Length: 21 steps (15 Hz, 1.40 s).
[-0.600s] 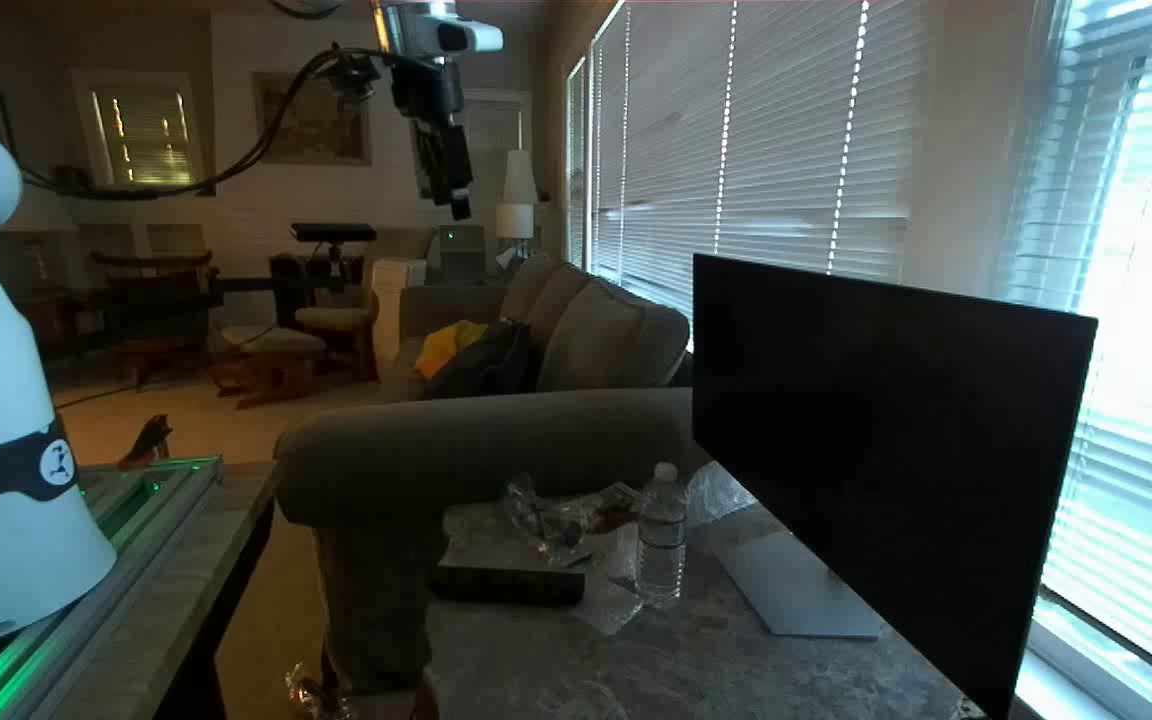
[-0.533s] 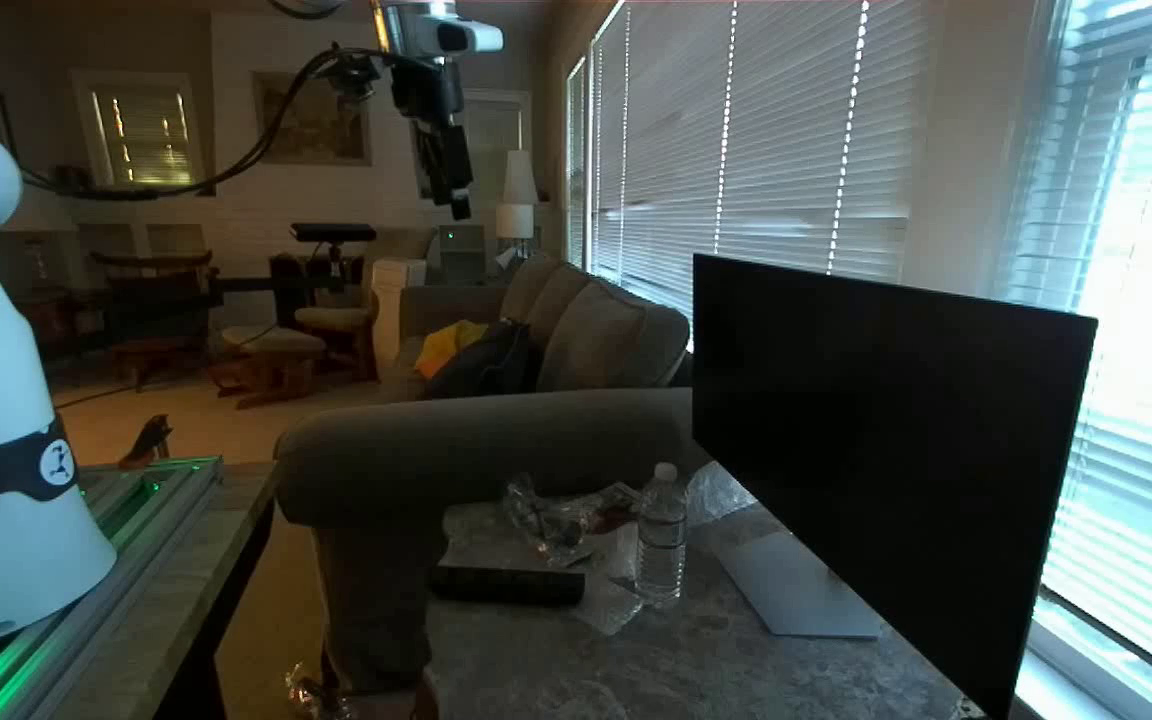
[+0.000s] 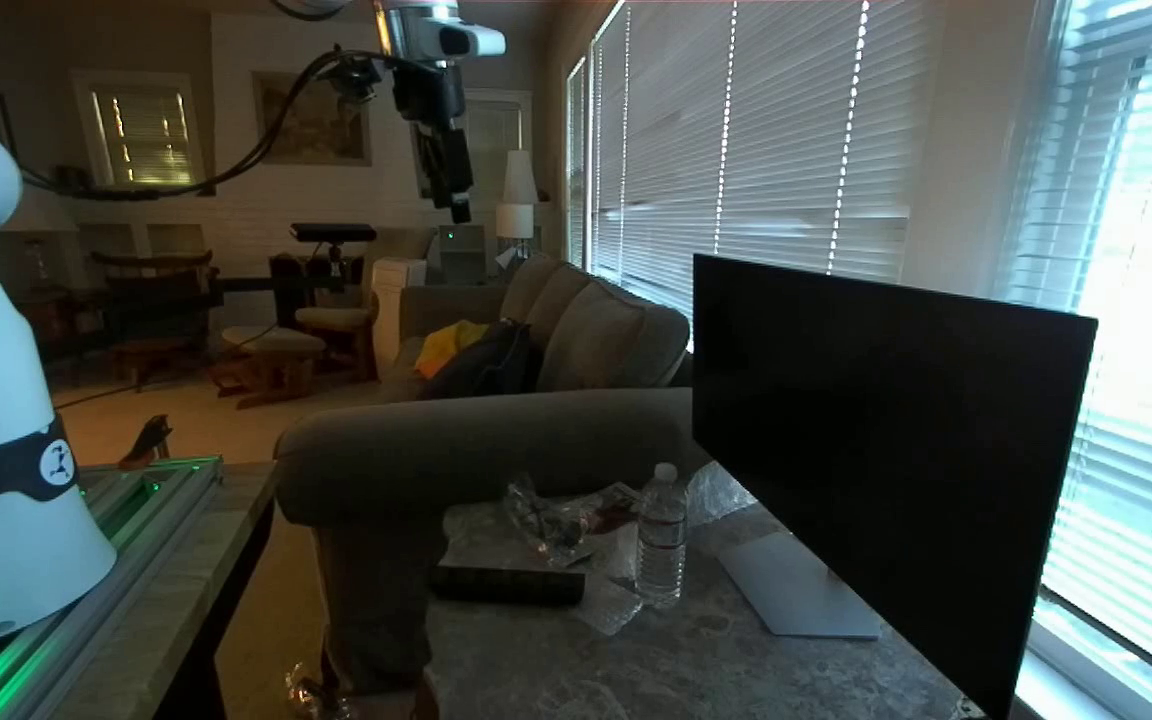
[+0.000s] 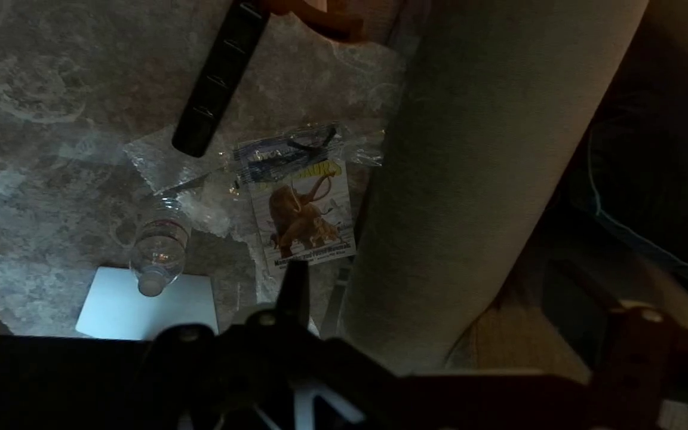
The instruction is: Place the black remote control right side up.
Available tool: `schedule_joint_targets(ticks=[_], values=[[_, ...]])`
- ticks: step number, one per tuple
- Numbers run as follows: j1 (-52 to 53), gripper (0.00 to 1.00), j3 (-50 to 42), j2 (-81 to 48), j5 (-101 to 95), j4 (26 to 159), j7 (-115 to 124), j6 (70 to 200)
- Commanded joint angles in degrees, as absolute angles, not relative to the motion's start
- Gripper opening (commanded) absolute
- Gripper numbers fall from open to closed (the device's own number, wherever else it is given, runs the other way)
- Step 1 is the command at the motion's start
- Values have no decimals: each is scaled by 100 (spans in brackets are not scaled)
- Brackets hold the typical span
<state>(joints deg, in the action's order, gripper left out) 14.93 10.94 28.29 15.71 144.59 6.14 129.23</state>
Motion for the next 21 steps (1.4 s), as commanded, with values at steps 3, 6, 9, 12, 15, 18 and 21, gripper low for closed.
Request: schedule_joint_targets(ticks=[3, 6, 9, 12, 15, 18, 21], values=[[1372, 100, 607, 1933, 1770, 14432, -141, 13468], [1289, 100, 348, 1411, 1871, 14416, -513, 13844], [1142, 100, 263, 894, 1887, 14455, -529, 14299], [1102, 100, 191, 369, 2255, 14403, -1008, 14508], [995, 100, 241, -99, 2756, 14320, -1619, 14675], [843, 100, 379, -600, 3485, 14205, -2235, 15051], [611, 100, 516, -1067, 3654, 14093, -2359, 15213]])
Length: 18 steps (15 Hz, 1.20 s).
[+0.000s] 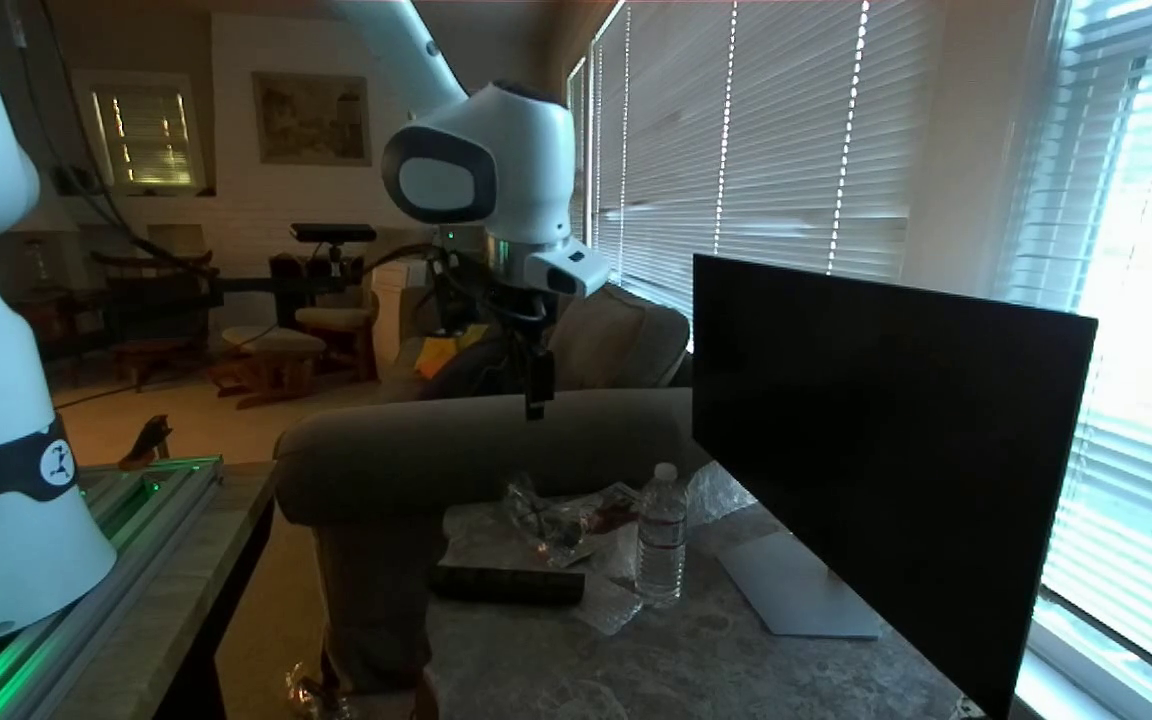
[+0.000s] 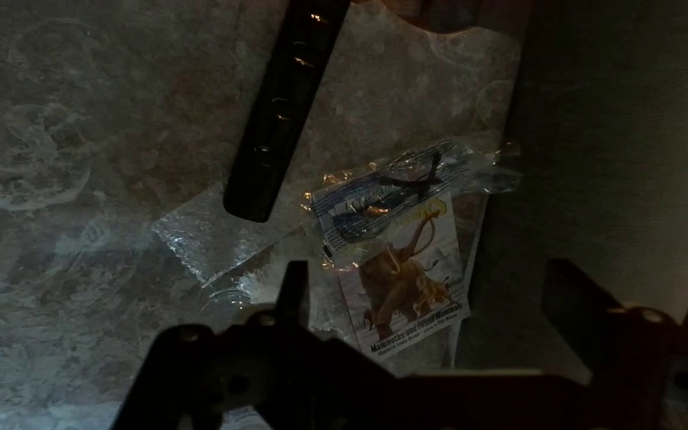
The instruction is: Place the black remote control right side up.
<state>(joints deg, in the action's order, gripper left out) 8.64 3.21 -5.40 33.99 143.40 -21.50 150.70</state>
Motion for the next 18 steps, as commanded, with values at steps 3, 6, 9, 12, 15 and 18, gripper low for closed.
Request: schedule_joint_targets(ticks=[3, 6, 9, 12, 15, 18], values=[[356, 100, 654, -1573, 3550, 13959, -2307, 15369], [170, 100, 756, -1524, 3236, 14098, -2047, 15343], [88, 100, 782, -1850, 3160, 13990, -1982, 15394], [1, 100, 891, -1986, 3311, 13873, -2110, 15419], [-282, 100, 1096, -2367, 3453, 13719, -2284, 15428], [-568, 100, 1251, -2769, 3475, 13530, -2343, 15414]])
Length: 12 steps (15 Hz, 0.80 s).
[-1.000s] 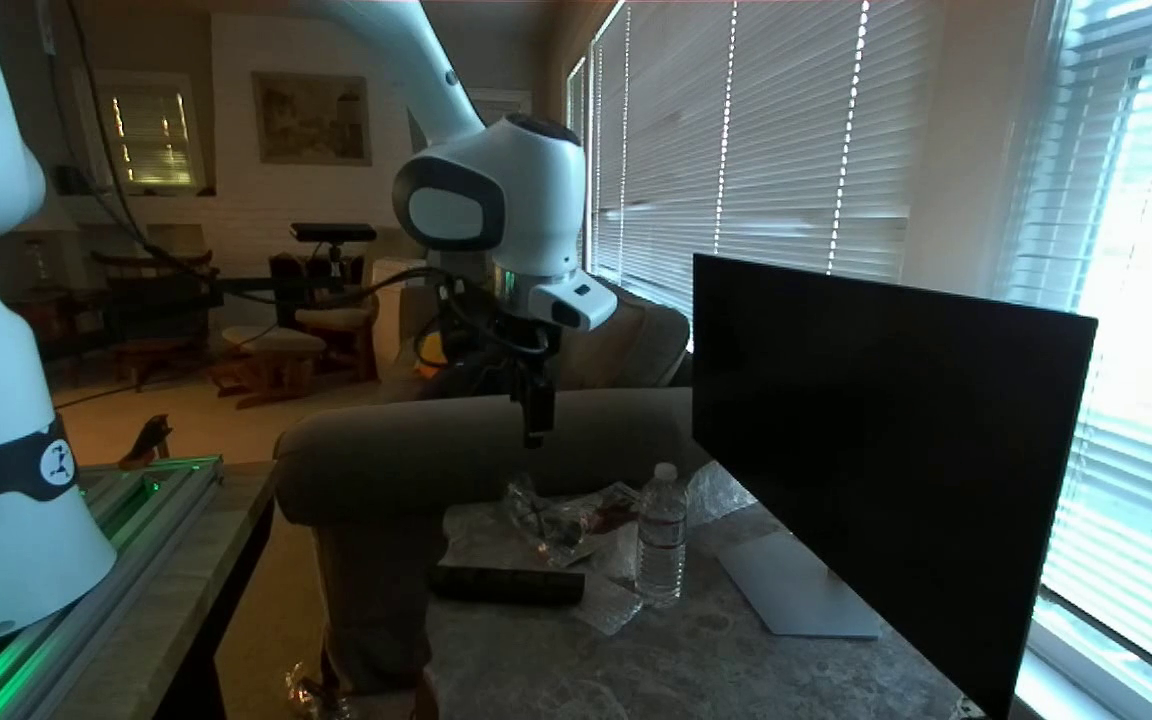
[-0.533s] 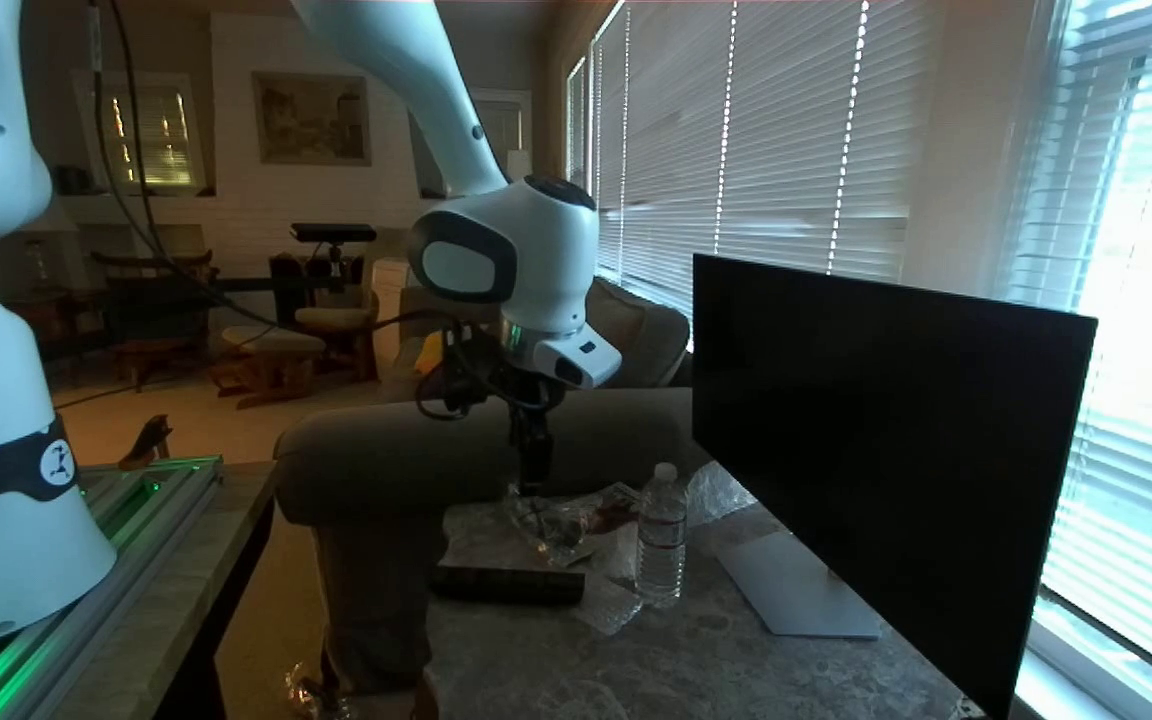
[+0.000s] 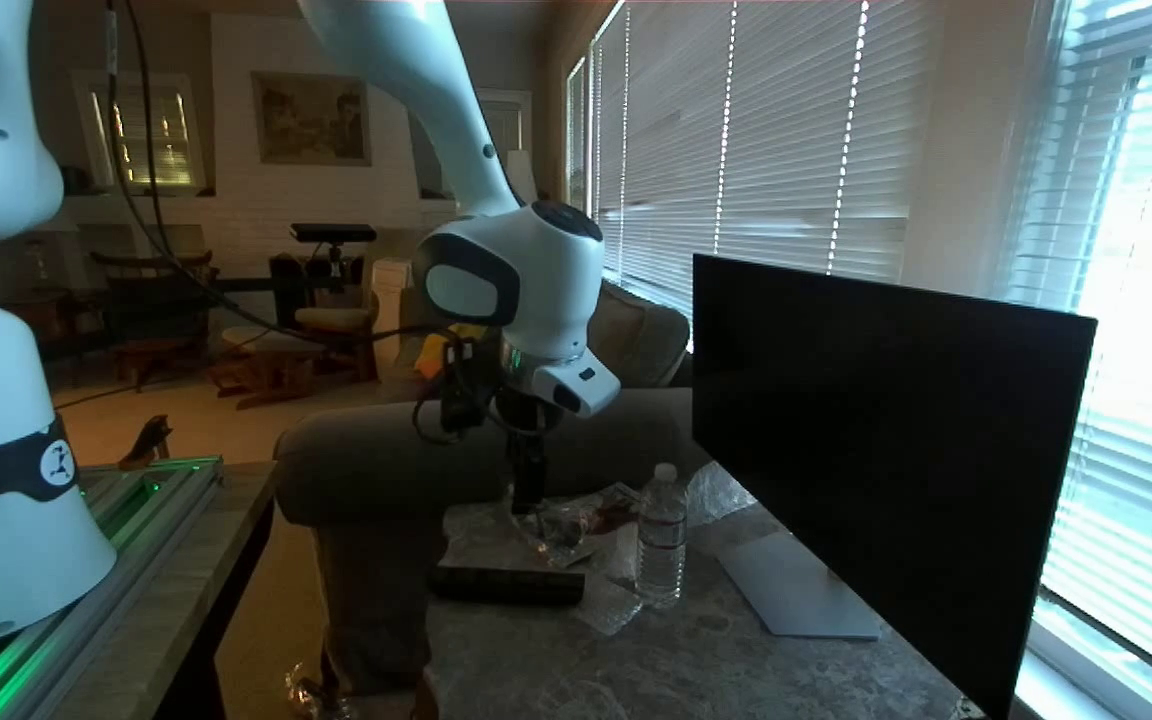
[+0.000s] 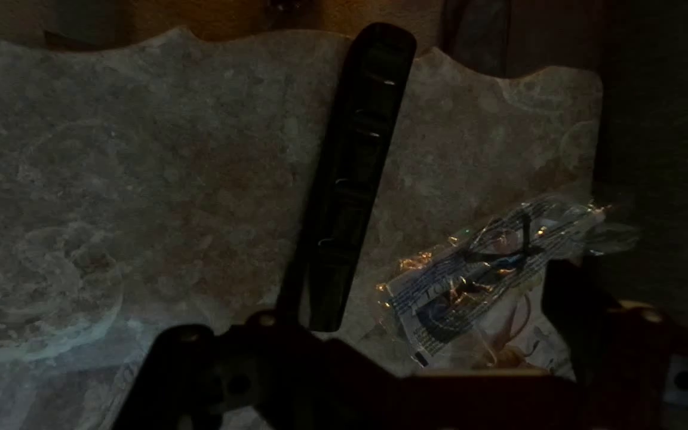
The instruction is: Place the black remote control right side up.
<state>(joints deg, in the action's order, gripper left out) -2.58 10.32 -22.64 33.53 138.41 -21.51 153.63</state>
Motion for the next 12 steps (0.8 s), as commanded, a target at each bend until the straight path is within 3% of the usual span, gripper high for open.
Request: schedule_joint_targets(ticks=[1, 12], values=[[-687, 100, 1324, -2910, 3502, 13441, -2394, 15406], [-1958, 100, 2367, -4520, 3612, 12632, -3088, 16304]])
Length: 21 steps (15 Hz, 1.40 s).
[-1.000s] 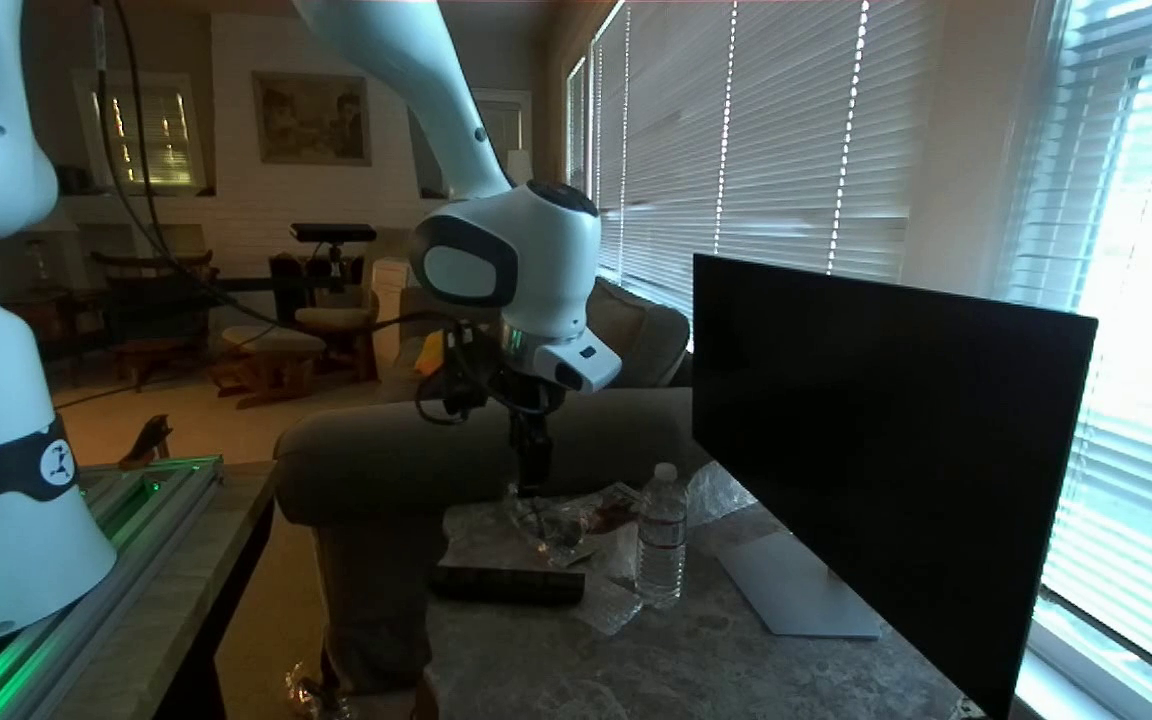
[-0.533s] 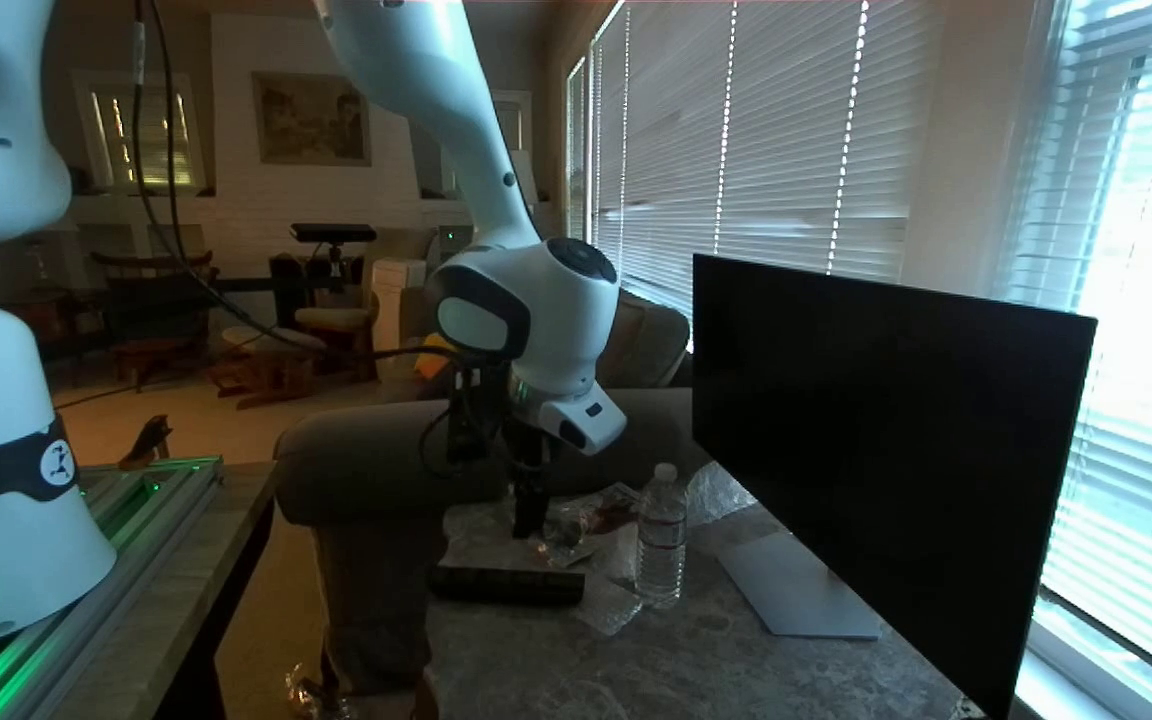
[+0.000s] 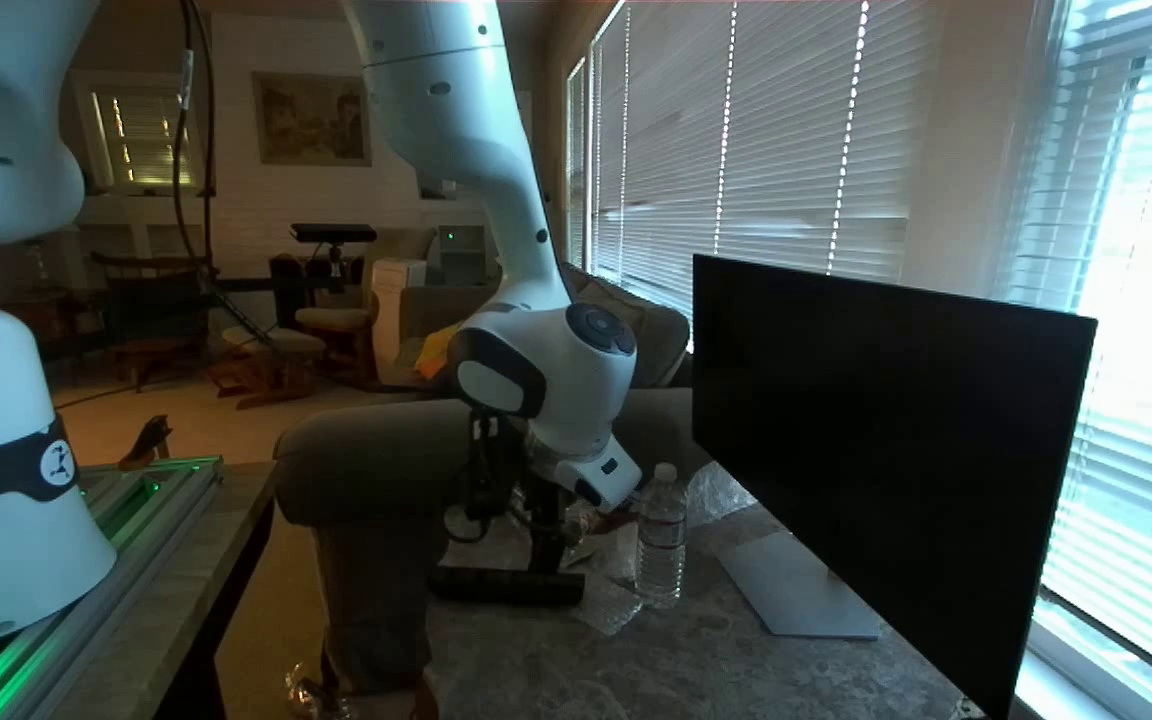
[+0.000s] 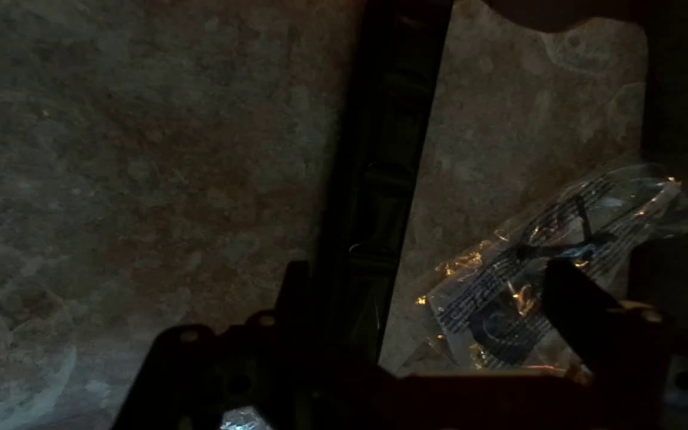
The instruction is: Place the black remote control right side up.
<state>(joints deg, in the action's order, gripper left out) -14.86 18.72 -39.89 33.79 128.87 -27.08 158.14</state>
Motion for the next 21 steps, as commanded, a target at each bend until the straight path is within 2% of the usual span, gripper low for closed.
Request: schedule_joint_targets(ticks=[1, 3, 11, 17, 21], values=[[-2212, 100, 2611, -4672, 3642, 12597, -3170, 16489], [-2568, 100, 2950, -4983, 3467, 12559, -3128, 16827], [-2646, 100, 2909, -4884, 2931, 12708, -2665, 16738], [-3359, 100, 3529, -5320, 2779, 12682, -2957, 16844], [-3359, 100, 3403, -5362, 2463, 12752, -2704, 16892]])
